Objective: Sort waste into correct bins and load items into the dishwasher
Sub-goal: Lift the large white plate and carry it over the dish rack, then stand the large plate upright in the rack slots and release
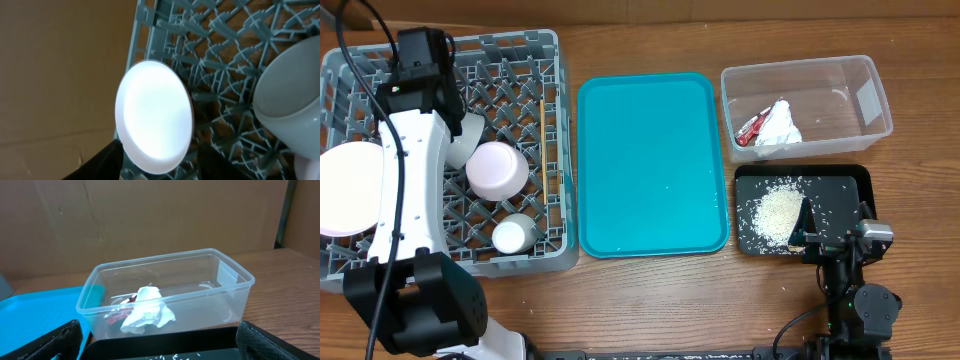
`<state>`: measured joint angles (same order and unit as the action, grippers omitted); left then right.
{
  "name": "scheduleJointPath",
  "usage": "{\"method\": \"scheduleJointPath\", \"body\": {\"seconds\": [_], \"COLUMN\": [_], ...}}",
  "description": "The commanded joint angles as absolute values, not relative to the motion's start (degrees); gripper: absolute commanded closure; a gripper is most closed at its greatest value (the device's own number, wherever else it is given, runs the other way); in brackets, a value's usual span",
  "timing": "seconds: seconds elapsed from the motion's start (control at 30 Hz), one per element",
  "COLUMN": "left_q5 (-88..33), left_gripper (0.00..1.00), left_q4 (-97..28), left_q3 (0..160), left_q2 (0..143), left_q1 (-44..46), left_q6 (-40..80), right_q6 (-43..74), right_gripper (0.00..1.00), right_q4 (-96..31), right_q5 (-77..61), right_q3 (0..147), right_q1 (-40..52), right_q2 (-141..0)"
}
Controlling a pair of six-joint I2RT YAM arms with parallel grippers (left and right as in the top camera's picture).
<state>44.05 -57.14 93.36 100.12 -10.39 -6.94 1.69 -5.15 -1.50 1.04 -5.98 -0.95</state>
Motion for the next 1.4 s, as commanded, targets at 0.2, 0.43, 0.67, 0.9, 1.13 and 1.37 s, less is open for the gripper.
{"method": "scheduleJointPath", "body": {"seconds": [0.2,0.43,0.67,0.9,1.13,1.37], "left_q5": [20.1,15.3,14.5,13.4,9.2,9.5], "left_gripper": [0.45,0.52,0.59,0.55,0.62,0.63], "left_q4": [-69.1,-75.2,-63.7,-59.2,-56.5,-55.2], "left_q3": [96.5,95.1,86.3,85.8,85.8,85.8], "left_q2": [84.2,82.4,87.7,99.0,105.9,106.7], "left_q1": [-20.1,-31.3,-32.1,-32.2,-31.2,-29.2], "left_q6": [14.7,17.4,8.9,9.0,8.7,6.4], "right_q6": [1.7,1.7,1.7,1.7,1.7,1.7], "right_gripper": [0.0,0.0,0.0,0.0,0.0,0.0], "right_q4": [-4.8,-4.8,-4.8,-4.8,-4.8,-4.8], "right_q5": [-1.4,-1.4,-1.4,-1.4,-1.4,-1.4], "right_q3": [0.5,0.5,0.5,0.5,0.5,0.5], "right_q1": [-6.2,-6.2,-6.2,-6.2,-6.2,-6.2], "right_q2": [-0.6,-0.6,-0.6,-0.6,-0.6,-0.6]}}
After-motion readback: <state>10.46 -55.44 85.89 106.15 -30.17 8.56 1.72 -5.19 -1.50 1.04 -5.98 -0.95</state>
